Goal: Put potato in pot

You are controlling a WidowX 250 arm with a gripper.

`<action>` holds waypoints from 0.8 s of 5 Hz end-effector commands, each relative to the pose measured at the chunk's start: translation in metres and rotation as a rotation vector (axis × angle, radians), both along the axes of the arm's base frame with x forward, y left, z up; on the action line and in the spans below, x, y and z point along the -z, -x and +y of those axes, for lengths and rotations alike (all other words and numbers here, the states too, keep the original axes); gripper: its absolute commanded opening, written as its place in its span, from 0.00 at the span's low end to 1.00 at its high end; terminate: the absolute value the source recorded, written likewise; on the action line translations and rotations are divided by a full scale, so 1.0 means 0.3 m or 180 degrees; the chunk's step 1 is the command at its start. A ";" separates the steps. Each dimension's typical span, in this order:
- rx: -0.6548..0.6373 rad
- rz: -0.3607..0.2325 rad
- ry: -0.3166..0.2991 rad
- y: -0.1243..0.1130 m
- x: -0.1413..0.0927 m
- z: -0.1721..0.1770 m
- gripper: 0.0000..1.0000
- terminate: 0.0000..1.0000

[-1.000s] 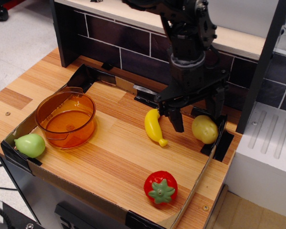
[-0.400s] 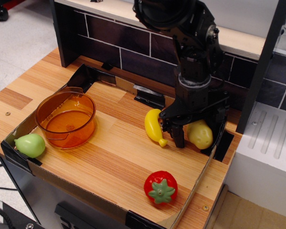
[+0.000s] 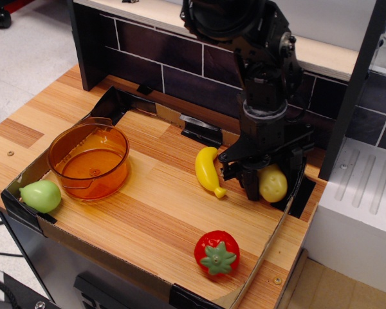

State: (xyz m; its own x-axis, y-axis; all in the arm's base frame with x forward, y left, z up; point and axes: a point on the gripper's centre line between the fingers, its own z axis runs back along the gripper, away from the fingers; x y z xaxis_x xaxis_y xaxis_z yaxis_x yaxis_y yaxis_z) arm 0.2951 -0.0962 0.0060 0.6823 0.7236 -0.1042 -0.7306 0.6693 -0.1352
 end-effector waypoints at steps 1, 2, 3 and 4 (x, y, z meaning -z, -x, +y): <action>0.0094 -0.0321 0.0244 0.020 -0.297 0.094 0.00 0.00; 0.0128 -0.0297 0.0339 0.070 -0.341 0.225 0.00 0.00; 0.0136 -0.0280 0.0222 0.098 -0.336 0.388 0.00 0.00; 0.0102 -0.0240 0.0130 0.115 -0.321 0.554 0.00 0.00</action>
